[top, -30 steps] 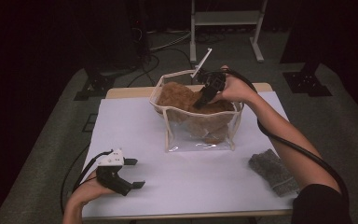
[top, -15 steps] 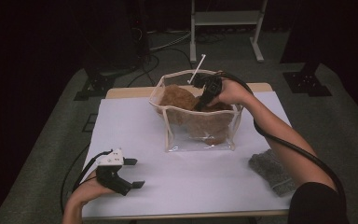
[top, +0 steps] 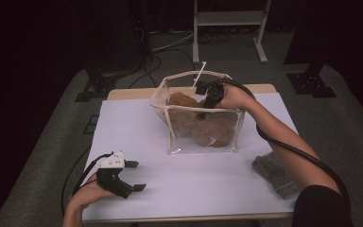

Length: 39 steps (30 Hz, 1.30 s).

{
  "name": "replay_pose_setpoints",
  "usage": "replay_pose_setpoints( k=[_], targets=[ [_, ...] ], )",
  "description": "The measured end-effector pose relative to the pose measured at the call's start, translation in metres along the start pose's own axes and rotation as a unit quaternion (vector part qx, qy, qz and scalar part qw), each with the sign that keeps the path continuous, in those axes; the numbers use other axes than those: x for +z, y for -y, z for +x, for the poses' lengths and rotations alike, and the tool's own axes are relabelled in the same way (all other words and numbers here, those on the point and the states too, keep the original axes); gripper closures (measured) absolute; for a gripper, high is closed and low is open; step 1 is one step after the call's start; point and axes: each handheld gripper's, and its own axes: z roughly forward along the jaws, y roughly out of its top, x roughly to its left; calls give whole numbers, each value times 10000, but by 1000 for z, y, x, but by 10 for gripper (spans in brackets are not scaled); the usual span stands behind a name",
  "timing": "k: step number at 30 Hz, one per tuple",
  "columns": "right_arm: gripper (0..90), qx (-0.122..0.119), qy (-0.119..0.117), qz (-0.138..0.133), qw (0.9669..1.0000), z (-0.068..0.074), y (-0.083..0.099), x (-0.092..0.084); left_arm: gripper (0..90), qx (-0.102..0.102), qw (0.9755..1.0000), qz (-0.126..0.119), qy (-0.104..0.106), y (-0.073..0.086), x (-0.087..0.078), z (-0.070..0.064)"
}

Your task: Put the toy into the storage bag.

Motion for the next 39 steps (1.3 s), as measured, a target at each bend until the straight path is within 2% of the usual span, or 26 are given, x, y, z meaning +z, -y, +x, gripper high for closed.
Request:
replay_pose_setpoints(
  k=[4,12,16,18,22,26,30,39],
  targets=[
    [553,39,-2,-247,9997,-1,1,-13,97,24,10000,-6,6,-1,0,0],
    [482,65,41,-534,9985,-1,5,-26,97,36,10000,-8,20,-2,1,0],
    [496,51,31,-637,9980,-1,4,-32,97,44,10000,-9,22,-2,1,0],
    [555,41,-40,-733,9973,0,3,-35,97,39,10000,-18,27,-2,1,0],
    [700,14,17,-443,9990,1,2,-28,97,36,10000,-21,29,-2,0,0],
    [751,2,6,-193,9998,1,2,-17,97,30,10000,-28,21,-2,0,-1],
    [748,6,-18,-86,10000,2,3,-11,97,43,10000,-23,11,-2,-1,-1],
    [585,140,-75,-647,9978,0,9,-37,97,66,10000,-31,-1,-3,0,-1]
  ],
)
